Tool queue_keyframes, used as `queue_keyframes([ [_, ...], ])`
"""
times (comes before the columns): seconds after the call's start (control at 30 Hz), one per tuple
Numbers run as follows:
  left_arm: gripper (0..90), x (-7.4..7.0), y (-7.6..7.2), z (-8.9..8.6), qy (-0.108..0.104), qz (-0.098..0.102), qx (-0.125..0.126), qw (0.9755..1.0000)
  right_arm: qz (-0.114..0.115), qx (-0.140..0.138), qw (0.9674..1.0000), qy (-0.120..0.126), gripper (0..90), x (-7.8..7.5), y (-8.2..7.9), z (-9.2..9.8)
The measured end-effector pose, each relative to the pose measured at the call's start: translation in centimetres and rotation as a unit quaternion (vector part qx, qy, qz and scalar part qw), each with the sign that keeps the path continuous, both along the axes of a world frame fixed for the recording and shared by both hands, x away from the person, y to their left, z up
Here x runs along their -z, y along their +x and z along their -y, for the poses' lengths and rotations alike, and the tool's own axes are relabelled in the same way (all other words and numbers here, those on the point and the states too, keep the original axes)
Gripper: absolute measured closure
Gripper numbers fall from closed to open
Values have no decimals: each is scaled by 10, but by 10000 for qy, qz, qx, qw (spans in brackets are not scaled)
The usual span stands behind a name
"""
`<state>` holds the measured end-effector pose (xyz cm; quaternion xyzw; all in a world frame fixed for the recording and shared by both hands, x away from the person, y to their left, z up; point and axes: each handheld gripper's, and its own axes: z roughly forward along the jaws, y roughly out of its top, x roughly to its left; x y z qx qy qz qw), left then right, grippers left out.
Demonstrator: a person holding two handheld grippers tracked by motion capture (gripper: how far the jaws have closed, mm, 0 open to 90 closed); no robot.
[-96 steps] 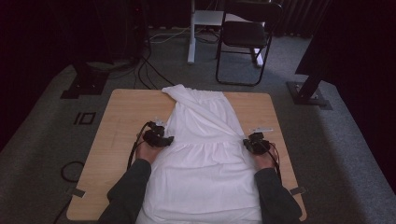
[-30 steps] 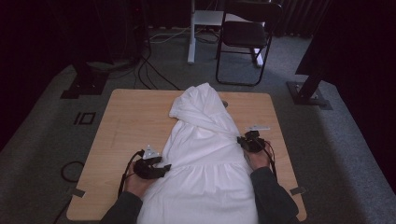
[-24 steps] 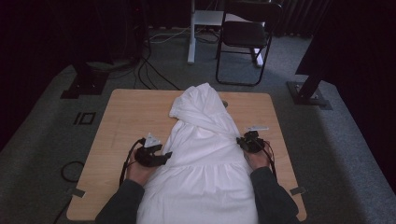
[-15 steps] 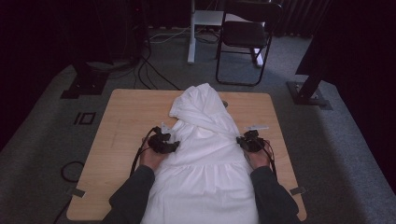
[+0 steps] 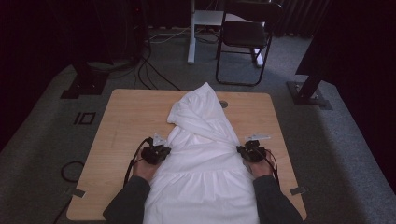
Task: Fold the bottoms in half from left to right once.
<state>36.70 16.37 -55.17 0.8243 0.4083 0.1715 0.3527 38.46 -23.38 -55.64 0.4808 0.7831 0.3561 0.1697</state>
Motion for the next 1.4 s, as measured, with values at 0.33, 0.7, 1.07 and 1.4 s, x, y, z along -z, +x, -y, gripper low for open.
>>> queue_keyframes([
  [0.33, 854, 0, -54, -1, 301, 139, 208, 9992, -197, -376, 9991, -87, 873, -2, -63, -2],
  [0.7, 835, 2, -53, 0, 237, 208, 162, 9994, 556, -957, 9938, -106, 369, -47, -38, -47],
  [1.07, 834, 3, -54, -1, 194, 246, 185, 9993, 551, -1306, 9790, -1465, 581, -22, 10, -120],
  [1.4, 863, 2, -55, 3, 335, 248, 278, 9987, 224, 69, 9997, -67, 854, -28, 49, -42],
])
